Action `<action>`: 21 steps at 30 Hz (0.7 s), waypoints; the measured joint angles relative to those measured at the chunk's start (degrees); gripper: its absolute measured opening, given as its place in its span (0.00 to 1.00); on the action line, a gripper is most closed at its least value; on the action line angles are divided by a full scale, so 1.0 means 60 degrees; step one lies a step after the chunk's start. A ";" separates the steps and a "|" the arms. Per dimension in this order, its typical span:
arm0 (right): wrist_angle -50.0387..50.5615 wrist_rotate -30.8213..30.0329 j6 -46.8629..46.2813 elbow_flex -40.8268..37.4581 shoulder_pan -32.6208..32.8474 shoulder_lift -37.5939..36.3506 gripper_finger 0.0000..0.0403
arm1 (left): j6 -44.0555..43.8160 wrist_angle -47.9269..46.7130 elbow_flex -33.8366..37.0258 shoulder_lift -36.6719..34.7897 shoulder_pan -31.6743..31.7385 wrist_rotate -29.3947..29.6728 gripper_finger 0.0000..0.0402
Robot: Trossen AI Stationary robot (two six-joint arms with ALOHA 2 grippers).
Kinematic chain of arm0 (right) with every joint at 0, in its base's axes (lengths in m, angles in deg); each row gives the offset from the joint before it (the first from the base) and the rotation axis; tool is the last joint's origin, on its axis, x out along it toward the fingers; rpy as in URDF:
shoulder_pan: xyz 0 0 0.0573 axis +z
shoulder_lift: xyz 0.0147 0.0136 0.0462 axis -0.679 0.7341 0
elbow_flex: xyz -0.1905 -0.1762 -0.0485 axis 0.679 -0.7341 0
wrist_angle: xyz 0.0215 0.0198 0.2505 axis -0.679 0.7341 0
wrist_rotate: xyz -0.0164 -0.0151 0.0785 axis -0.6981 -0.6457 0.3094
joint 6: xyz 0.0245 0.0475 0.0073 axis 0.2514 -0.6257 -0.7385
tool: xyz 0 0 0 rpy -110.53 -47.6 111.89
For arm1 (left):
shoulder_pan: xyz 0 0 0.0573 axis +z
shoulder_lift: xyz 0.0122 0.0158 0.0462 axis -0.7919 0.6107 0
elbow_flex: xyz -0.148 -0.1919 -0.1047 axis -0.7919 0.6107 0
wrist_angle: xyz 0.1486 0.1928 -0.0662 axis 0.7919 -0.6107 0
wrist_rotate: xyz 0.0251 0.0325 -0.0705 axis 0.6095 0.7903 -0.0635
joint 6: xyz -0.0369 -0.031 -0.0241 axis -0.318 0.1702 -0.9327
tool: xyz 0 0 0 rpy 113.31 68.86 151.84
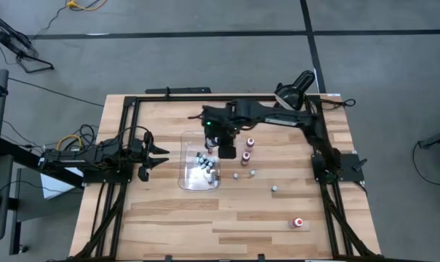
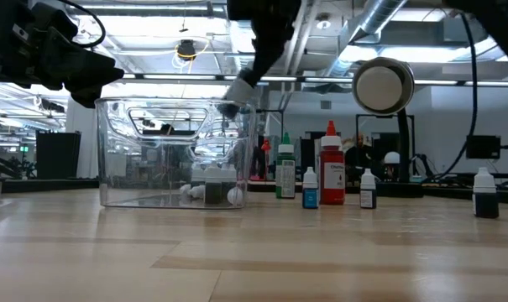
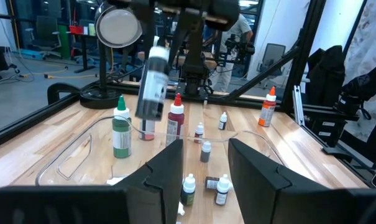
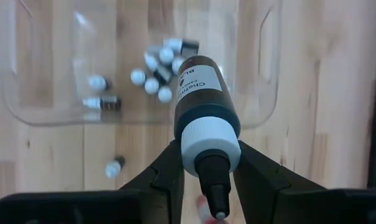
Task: Pick & Place food coloring
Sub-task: Put the large dark blue food coloring bottle into the transparent bin
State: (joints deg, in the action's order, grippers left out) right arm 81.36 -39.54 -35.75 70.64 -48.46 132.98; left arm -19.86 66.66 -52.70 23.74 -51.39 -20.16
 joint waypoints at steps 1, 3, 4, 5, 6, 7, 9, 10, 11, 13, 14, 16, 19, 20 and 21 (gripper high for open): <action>0.0391 0.0015 -0.0004 0.0347 -0.0014 0.0253 0.26 | 0.0001 0.0000 0.0001 0.0000 0.0002 0.0002 0.29; 0.1066 0.0018 -0.0001 0.0896 -0.0041 0.0710 0.26 | -0.0002 0.0001 0.0001 0.0000 0.0001 -0.0001 0.29; 0.1145 0.0021 -0.0004 0.0918 -0.0069 0.0835 0.26 | 0.0002 0.0000 0.0000 0.0000 0.0000 0.0000 0.29; 0.1074 0.0031 -0.0004 0.0783 -0.0094 0.0867 0.26 | 0.0002 0.0000 0.0000 0.0000 0.0000 0.0000 0.29; 0.1105 0.0043 -0.0005 0.0721 -0.0096 0.0885 0.26 | 0.0001 0.0000 0.0001 0.0000 0.0002 -0.0002 0.29; 0.1182 0.0055 -0.0004 0.0710 -0.0098 0.0936 0.26 | 0.0002 0.0000 -0.0002 0.0000 0.0000 -0.0002 0.29; 0.1125 0.0065 -0.0007 0.0746 -0.0098 0.1008 0.26 | -0.0001 0.0000 0.0002 0.0000 0.0003 0.0002 0.29; 0.1169 0.0062 -0.0007 0.0738 -0.0094 0.1039 0.26 | -0.0002 0.0000 0.0001 0.0000 0.0003 0.0002 0.29; 0.1213 0.0064 -0.0007 0.0725 -0.0094 0.1062 0.26 | -0.0002 0.0000 0.0000 0.0000 0.0001 0.0002 0.29; 0.1118 0.0065 -0.0009 0.0737 -0.0063 0.1143 0.26 | 0.0000 0.0001 0.0000 0.0000 0.0003 -0.0001 0.29; 0.1087 0.0067 -0.0016 0.0746 -0.0058 0.1188 0.26 | 0.0002 0.0000 -0.0002 0.0000 0.0001 -0.0002 0.29; 0.1133 0.0076 -0.0161 0.0712 -0.0058 0.1210 0.26 | -0.0002 0.0000 0.0002 0.0000 0.0001 -0.0002 0.29; 0.0971 0.0087 -0.0259 0.0732 -0.0041 0.1166 0.26 | -0.0002 0.0000 0.0002 0.0000 0.0003 -0.0002 0.29; 0.0979 0.0084 -0.0258 0.0735 -0.0028 0.1163 0.26 | -0.0001 0.0000 0.0000 0.0000 0.0002 -0.0002 0.29; 0.0982 0.0081 -0.0252 0.0731 -0.0009 0.1166 0.26 | -0.0001 0.0000 -0.0002 -0.0001 0.0003 -0.0002 0.29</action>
State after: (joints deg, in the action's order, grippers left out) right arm 87.25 -39.06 -37.26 75.03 -48.52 139.97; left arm -19.86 66.66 -52.71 23.74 -51.37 -20.17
